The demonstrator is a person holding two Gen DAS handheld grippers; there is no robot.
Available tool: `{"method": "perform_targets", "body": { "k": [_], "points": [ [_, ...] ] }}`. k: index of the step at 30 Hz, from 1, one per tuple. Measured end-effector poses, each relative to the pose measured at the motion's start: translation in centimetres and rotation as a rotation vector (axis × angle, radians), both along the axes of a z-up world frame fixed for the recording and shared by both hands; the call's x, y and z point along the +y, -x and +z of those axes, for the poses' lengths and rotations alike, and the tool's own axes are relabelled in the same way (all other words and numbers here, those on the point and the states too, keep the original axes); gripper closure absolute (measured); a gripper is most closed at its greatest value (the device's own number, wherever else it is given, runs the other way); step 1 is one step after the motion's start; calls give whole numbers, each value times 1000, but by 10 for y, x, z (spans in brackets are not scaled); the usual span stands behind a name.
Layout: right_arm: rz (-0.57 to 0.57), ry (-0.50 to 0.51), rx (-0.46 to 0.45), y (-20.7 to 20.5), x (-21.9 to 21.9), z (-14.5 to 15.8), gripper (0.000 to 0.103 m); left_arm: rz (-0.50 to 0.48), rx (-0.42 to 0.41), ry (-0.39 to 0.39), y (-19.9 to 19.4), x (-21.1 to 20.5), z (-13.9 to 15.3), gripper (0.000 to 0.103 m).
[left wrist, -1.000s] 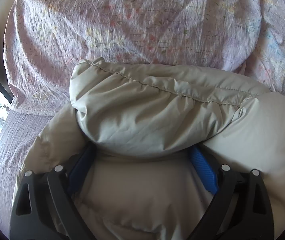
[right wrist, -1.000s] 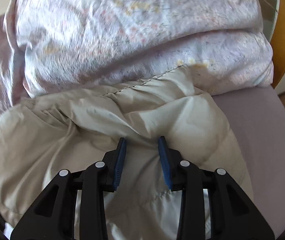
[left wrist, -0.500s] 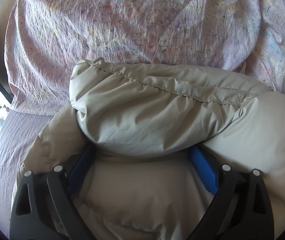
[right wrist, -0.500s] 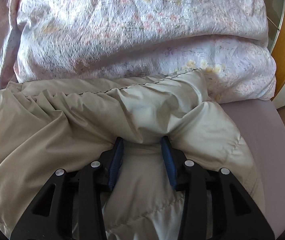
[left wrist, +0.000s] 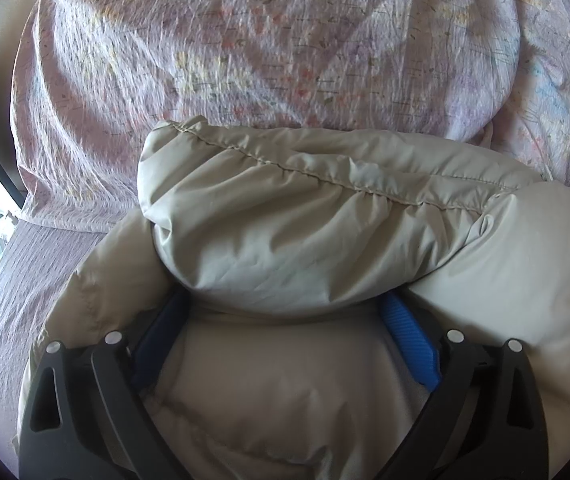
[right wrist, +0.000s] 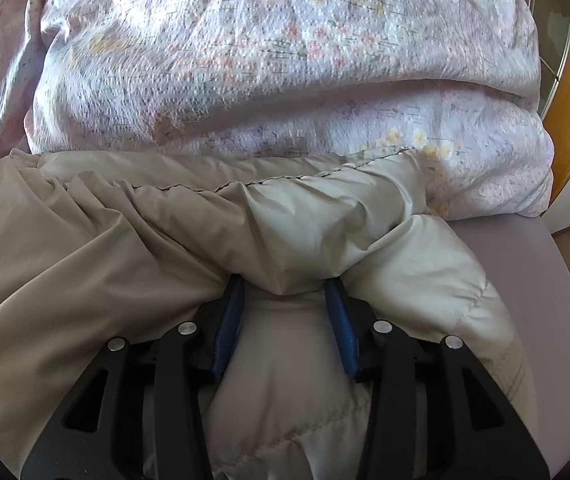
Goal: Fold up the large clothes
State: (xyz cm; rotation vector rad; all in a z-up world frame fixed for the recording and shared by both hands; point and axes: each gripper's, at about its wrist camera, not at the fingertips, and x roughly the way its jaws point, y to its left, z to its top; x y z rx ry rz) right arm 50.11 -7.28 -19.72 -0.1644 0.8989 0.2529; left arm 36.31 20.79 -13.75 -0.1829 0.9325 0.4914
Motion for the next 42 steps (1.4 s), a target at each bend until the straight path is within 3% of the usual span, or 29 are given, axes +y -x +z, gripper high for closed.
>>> {"method": "perform_targets", "body": {
  "k": [42],
  "points": [
    [-11, -12, -43, 8, 2, -6, 57, 24, -56, -30, 0, -2, -7, 5]
  ]
}}
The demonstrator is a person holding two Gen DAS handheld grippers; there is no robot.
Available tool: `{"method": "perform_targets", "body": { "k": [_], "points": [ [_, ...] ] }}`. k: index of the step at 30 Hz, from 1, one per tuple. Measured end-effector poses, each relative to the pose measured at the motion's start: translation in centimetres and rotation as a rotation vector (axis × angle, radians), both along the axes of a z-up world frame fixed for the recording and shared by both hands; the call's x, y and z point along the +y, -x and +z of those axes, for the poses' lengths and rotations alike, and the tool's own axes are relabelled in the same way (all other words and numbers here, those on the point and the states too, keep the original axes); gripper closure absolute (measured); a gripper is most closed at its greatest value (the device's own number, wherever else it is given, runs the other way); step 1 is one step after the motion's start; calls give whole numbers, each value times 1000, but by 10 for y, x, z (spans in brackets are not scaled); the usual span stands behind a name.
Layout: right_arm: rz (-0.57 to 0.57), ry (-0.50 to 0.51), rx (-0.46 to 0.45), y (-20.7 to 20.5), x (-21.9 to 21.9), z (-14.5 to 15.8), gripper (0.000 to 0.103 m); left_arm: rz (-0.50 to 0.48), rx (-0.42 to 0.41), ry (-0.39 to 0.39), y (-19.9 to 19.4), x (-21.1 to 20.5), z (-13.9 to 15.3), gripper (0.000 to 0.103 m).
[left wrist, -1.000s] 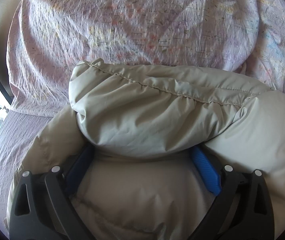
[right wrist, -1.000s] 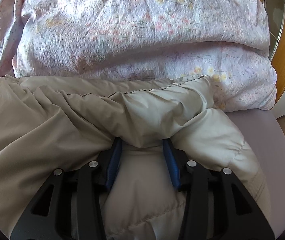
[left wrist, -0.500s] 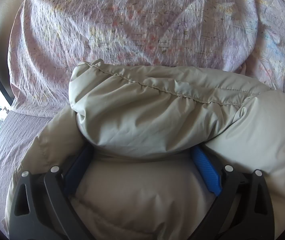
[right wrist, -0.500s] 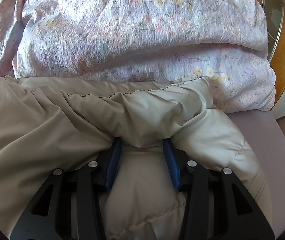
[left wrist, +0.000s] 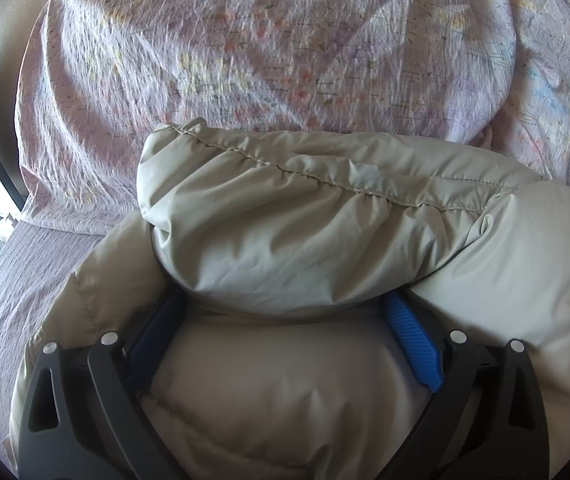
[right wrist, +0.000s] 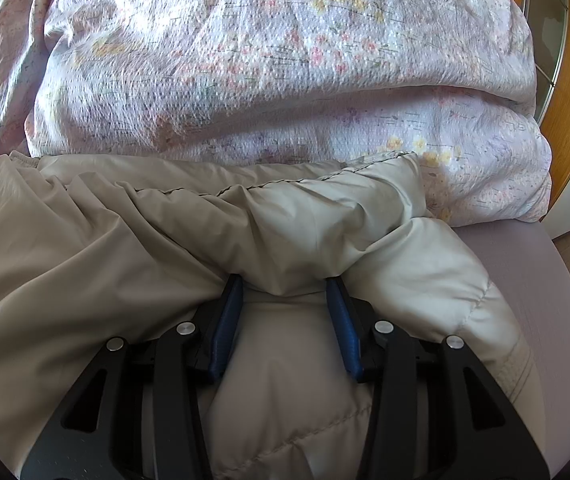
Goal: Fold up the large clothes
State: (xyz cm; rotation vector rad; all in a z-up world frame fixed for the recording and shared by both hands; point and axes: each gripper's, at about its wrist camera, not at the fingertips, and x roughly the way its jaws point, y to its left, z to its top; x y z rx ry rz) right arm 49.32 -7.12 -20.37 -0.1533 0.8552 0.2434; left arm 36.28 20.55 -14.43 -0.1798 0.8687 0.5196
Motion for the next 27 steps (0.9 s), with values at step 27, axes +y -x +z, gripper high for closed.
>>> {"method": "perform_targets", "body": {
  "k": [27],
  "points": [
    [-176, -288, 269, 25, -147, 63, 23, 121, 102, 90, 84, 63, 56, 6]
  ]
}}
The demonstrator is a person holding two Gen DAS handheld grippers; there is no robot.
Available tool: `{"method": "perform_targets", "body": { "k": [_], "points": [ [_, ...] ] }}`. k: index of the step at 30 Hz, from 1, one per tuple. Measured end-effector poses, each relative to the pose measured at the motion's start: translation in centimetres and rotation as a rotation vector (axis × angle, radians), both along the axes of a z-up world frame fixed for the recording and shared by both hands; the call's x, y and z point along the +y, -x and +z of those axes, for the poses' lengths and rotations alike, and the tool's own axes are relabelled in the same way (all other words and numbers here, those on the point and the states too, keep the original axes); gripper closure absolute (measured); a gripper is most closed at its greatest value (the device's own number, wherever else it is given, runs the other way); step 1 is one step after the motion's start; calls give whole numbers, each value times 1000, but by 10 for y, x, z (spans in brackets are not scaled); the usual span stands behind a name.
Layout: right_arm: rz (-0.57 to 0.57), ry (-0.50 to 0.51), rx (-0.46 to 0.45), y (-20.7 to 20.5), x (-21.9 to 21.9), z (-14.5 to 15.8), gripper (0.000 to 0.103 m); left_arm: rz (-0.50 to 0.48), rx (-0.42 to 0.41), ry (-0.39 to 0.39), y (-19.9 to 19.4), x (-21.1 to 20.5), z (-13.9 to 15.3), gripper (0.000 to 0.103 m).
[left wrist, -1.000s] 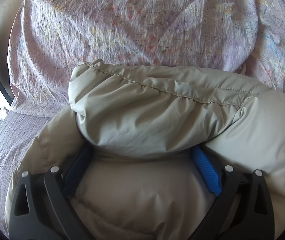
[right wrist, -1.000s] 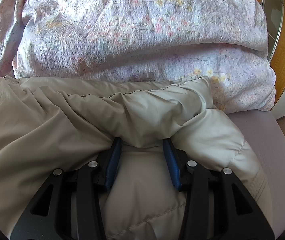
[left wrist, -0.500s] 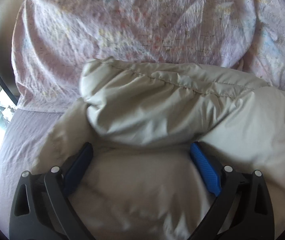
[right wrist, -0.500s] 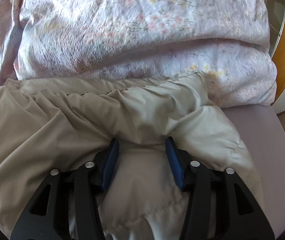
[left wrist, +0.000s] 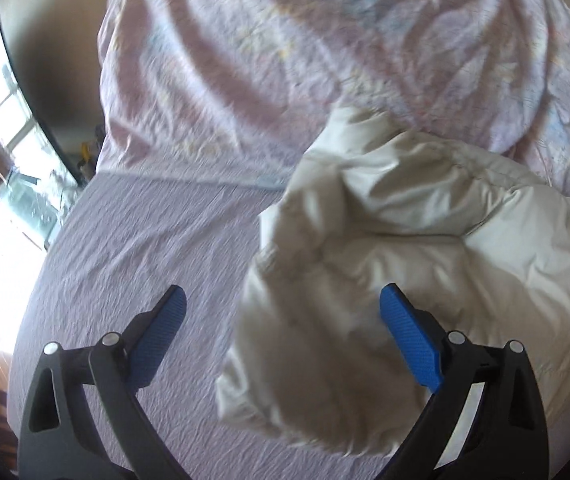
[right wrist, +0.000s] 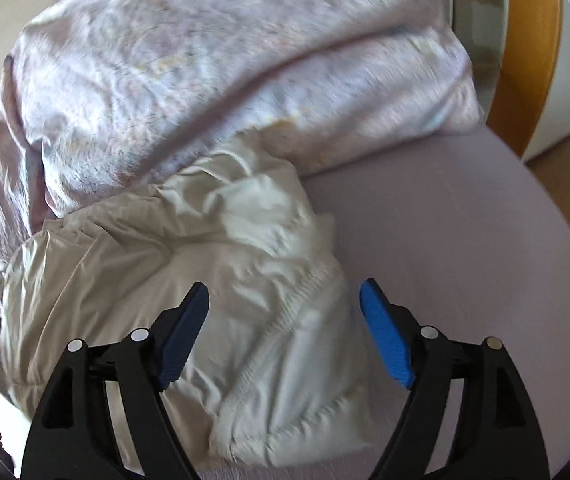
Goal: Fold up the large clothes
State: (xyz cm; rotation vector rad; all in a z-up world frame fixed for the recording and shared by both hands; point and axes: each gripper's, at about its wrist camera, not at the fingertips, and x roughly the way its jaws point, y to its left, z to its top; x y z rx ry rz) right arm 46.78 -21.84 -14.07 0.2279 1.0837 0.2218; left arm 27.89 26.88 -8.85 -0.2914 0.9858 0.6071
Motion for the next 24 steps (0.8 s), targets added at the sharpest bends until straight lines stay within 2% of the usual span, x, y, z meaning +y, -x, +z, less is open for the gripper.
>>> {"method": "perform_targets", "body": {
  "k": [5, 8, 20, 24],
  "points": [
    [-45, -155, 158, 8, -26, -25, 22, 26, -1, 88, 25, 5, -12, 6],
    [-58, -217, 202, 13, -34, -33, 21, 39, 4, 137, 24, 7, -21, 6],
    [-65, -383, 316, 23, -40, -55, 21, 75, -4, 261, 25, -11, -41, 6],
    [-57, -381, 315, 21, -34, -54, 22, 100, -22, 302, 28, -10, -47, 5]
  ]
}}
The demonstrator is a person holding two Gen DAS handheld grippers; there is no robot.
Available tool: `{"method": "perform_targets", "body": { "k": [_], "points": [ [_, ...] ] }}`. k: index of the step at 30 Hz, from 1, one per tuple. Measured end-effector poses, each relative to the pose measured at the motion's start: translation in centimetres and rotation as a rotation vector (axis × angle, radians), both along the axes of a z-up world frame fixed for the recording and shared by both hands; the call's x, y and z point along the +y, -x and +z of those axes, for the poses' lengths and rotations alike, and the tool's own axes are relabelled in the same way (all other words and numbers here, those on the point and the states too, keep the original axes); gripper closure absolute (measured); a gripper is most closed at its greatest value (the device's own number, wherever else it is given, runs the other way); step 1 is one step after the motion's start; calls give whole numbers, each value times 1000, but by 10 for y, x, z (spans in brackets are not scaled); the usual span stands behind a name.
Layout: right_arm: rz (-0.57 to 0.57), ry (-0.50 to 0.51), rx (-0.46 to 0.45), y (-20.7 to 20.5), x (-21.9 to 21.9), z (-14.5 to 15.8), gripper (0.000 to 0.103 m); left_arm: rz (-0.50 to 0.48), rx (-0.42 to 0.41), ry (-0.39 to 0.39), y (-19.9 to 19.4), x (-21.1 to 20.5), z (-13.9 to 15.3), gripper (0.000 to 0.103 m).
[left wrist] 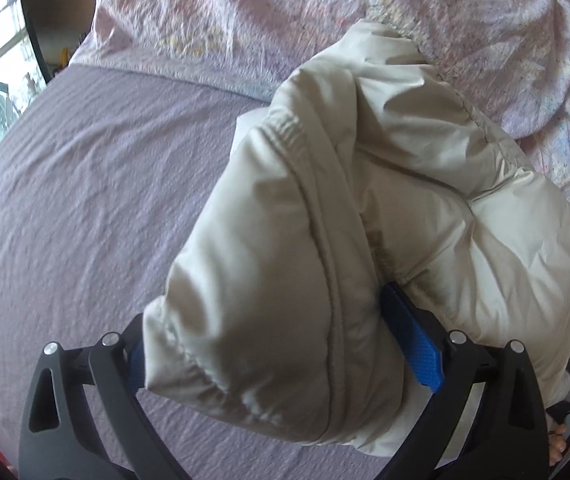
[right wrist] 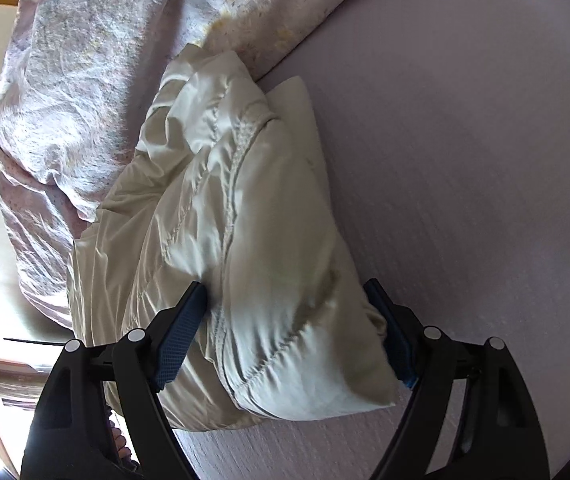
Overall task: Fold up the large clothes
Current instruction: 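Grasp the folded jacket bundle with both grippers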
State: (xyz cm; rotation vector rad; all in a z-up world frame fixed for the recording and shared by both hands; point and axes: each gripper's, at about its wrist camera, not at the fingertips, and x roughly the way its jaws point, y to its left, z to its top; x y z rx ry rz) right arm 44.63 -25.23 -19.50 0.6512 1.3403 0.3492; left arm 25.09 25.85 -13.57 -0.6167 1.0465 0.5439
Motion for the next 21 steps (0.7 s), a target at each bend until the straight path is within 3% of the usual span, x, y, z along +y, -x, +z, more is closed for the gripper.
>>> {"method": "perform_targets", "body": {
  "k": [3, 5, 16, 21],
  "points": [
    [-5, -3, 2, 0, 1, 0, 27, 23, -22, 37, 4, 0, -4, 7],
    [-8, -9, 3, 0, 4, 0, 34, 26, -46, 54, 6, -1, -4, 14],
    [-33, -6, -19, 9, 5, 15, 66, 21, -130, 66, 21, -11, 17, 65],
    [-13, 5, -32, 25, 10, 28, 72, -6, -169, 38, 40, -7, 38, 72]
  ]
}}
